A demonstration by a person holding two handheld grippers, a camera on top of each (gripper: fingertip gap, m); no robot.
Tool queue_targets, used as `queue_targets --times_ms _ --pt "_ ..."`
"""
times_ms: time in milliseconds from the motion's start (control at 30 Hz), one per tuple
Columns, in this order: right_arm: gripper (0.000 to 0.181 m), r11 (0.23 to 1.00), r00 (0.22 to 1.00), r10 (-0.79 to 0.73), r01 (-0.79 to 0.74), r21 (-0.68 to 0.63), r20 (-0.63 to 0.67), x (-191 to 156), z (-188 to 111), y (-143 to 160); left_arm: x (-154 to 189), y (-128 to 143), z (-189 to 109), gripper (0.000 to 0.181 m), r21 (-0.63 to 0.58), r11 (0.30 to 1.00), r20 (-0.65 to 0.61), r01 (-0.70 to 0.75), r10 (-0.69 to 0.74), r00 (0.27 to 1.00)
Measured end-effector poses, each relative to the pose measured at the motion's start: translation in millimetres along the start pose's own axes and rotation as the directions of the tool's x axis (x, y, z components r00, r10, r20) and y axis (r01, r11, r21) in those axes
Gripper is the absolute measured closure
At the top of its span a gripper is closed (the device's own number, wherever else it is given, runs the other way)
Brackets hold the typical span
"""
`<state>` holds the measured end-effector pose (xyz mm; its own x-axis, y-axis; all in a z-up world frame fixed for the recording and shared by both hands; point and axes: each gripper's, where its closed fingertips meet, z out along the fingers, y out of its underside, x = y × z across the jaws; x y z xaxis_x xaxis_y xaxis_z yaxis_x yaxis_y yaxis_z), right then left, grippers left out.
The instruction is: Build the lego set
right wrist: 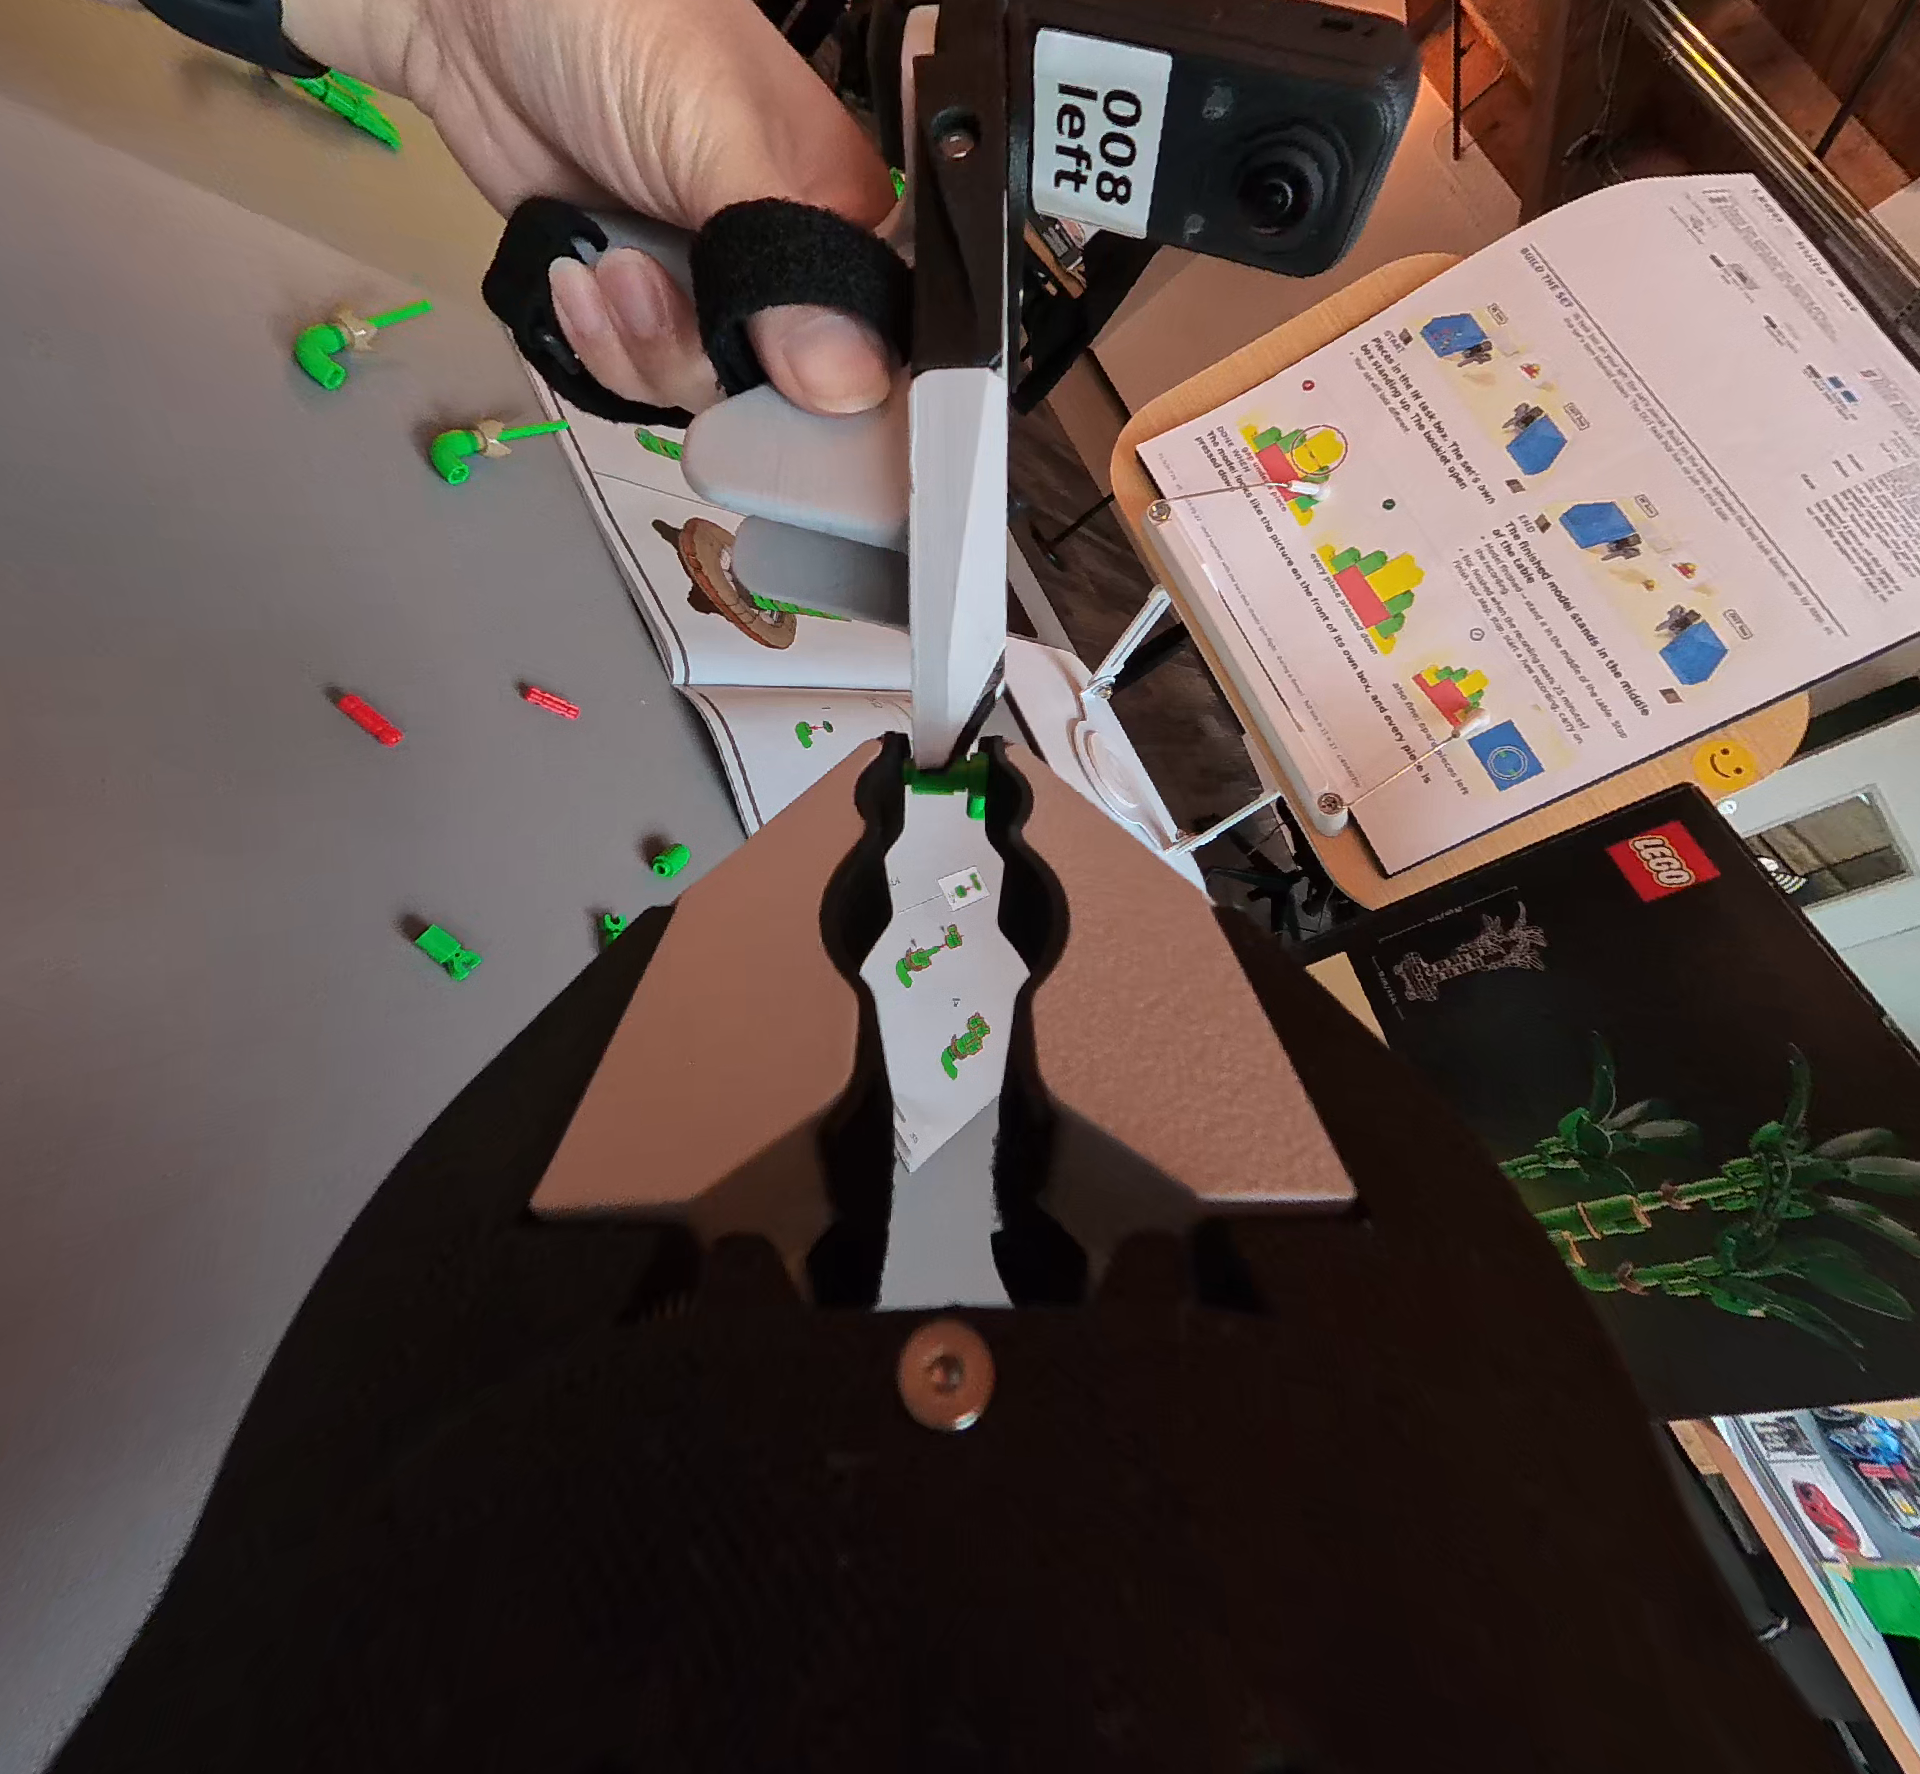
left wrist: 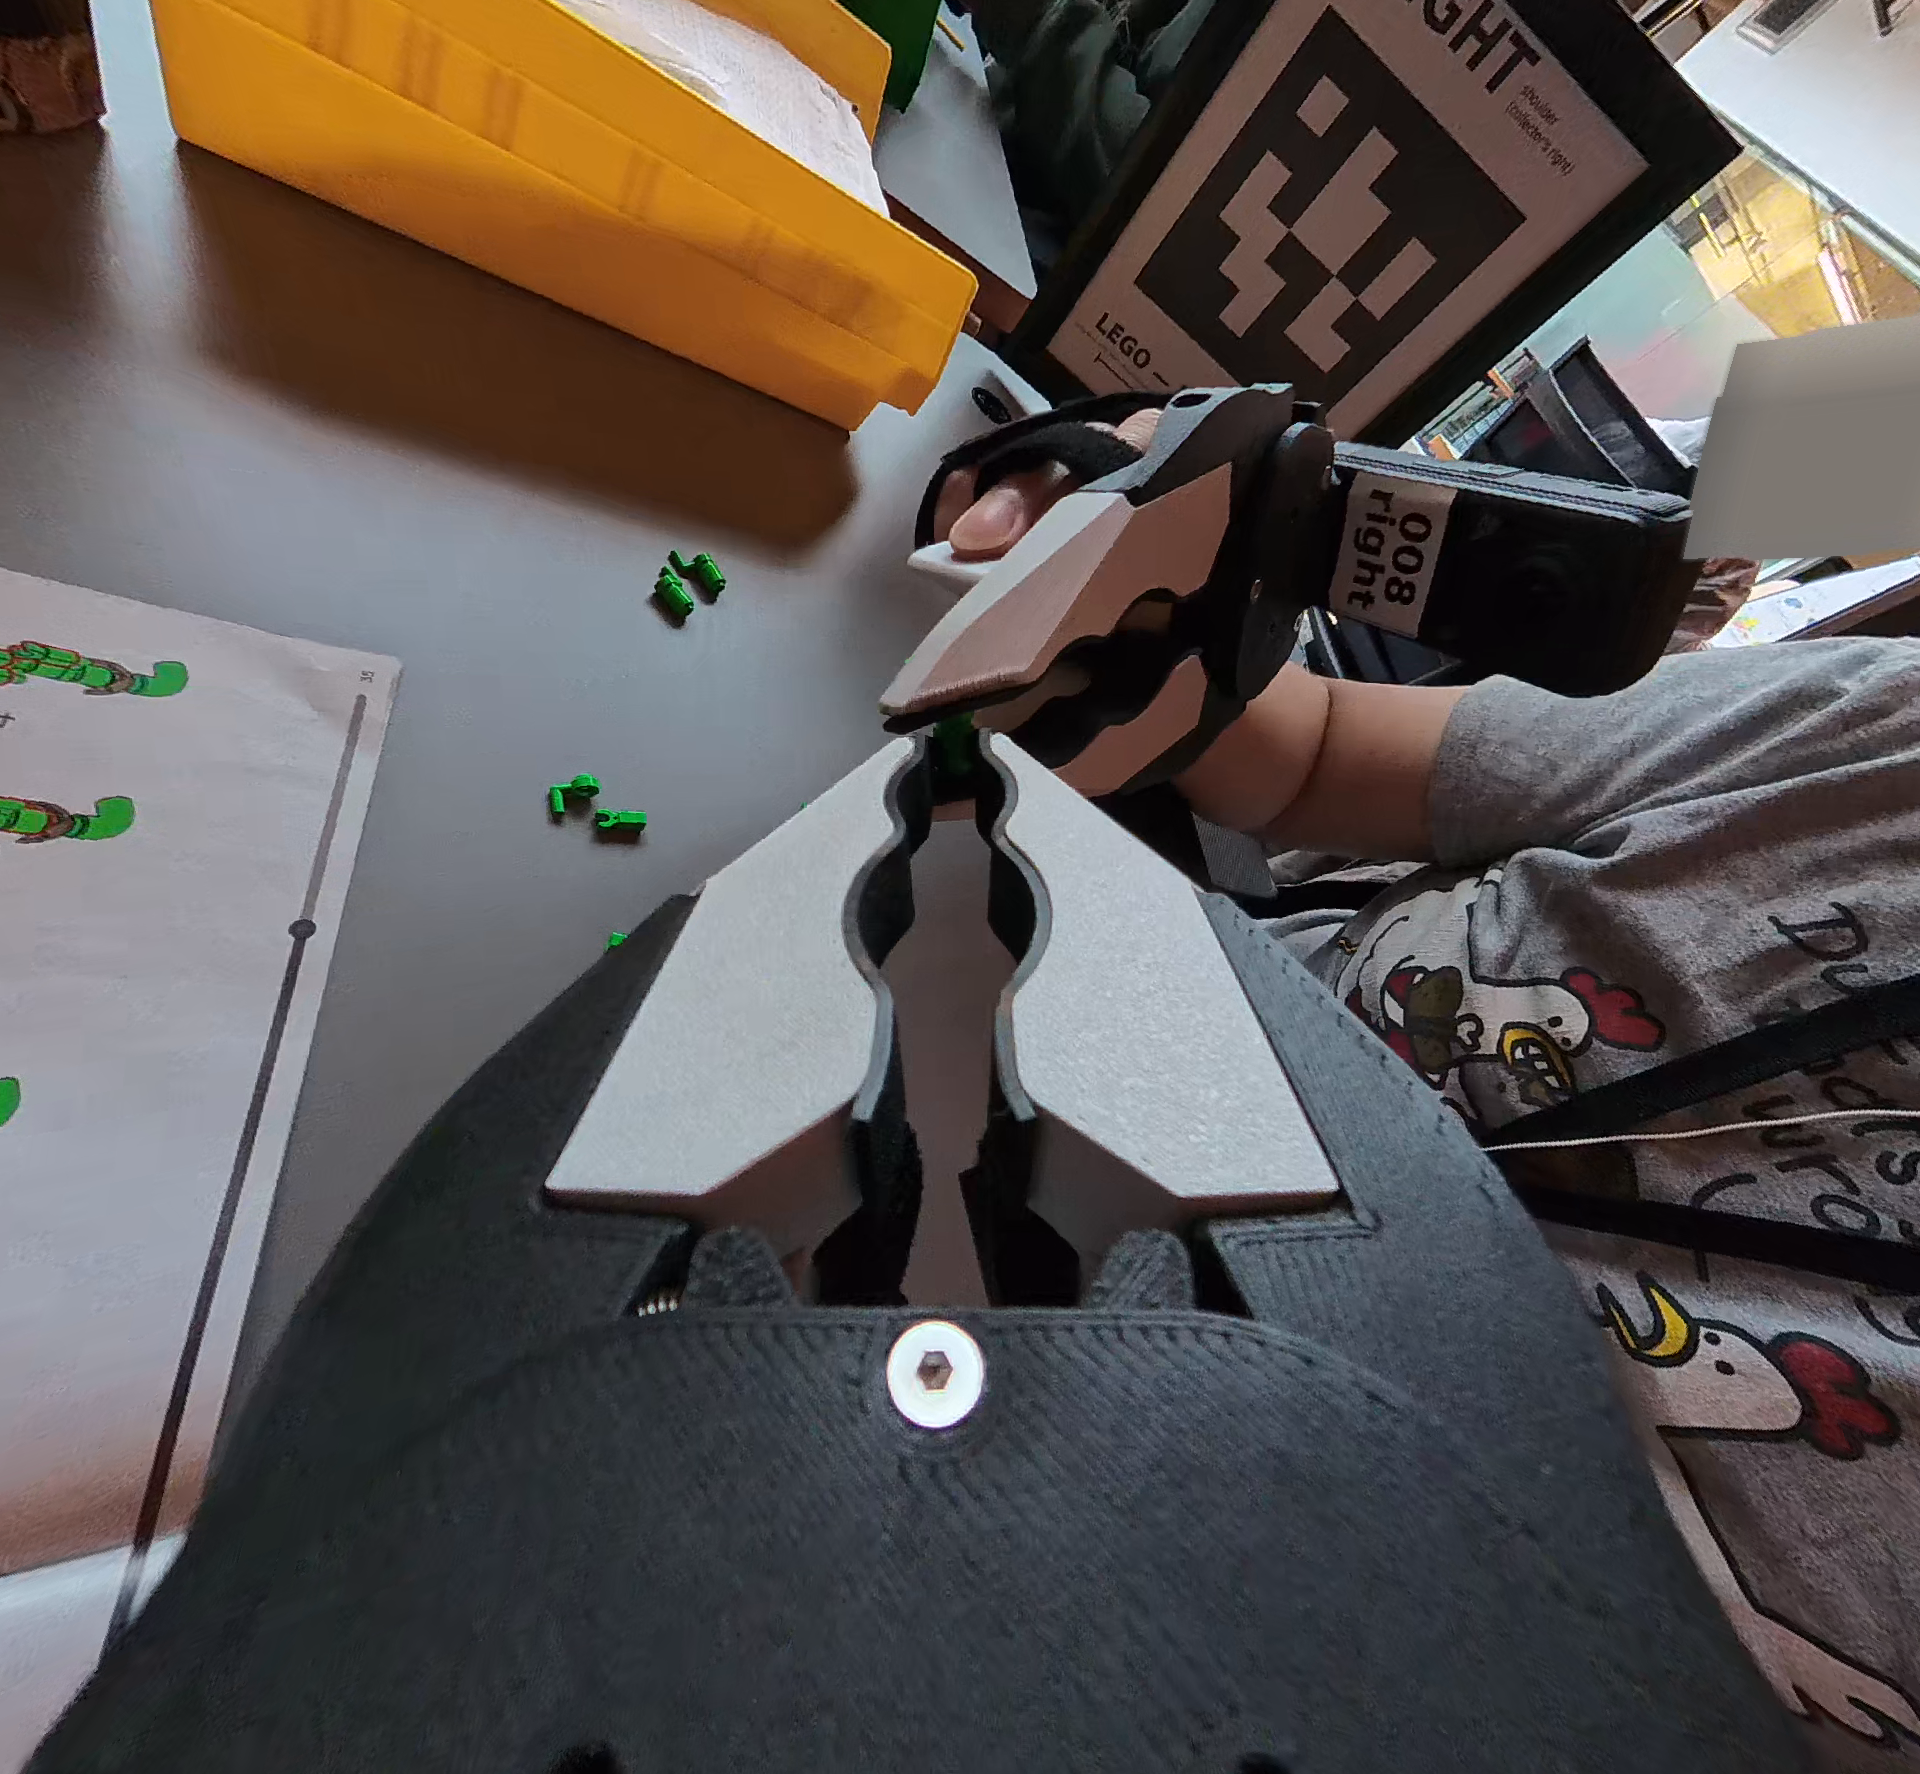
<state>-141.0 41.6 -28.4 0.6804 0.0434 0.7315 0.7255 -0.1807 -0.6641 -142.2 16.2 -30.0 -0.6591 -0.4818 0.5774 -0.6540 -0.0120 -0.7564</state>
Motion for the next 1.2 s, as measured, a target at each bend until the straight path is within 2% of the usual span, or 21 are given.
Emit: queue_targets --times_ms 400,633,733,900,1200 --pt "0.168 1.0 1.0 -0.025 0.025 -0.003 -0.003 -0.1 -1.5 -1.2 2.5 -0.2 1.0 0.175 -0.01 1.0 0.01 0.008 -0.008 1.0" --pt "0.167 0.996 0.997 0.069 -0.067 0.056 -0.028 7.2 -1.6 -8.7 7.8 -7.8 -3.4 0.175 0.052 0.998 -0.068 0.043 -0.04 0.997" --pt "0.163 0.995 0.997 0.052 -0.047 0.09 -0.056 12.5 -6.7 -12.7 12.9 -12.8 -6.1 0.176 0.089 0.993 -0.133 0.08 -0.067 0.989" --pt "0.162 0.993 0.998 0.056 -0.052 0.111 -0.039 12.5 -10.1 -15.2 10.3 -13.4 -9.4 0.175 0.102 0.991 -0.142 0.092 -0.077 0.987" --pt "0.167 0.998 0.999 0.028 -0.027 0.062 -0.026 9.1 -7.9 -11.9 8.8 -9.8 -5.7 0.175 0.085 0.991 -0.146 0.101 -0.088 0.985"
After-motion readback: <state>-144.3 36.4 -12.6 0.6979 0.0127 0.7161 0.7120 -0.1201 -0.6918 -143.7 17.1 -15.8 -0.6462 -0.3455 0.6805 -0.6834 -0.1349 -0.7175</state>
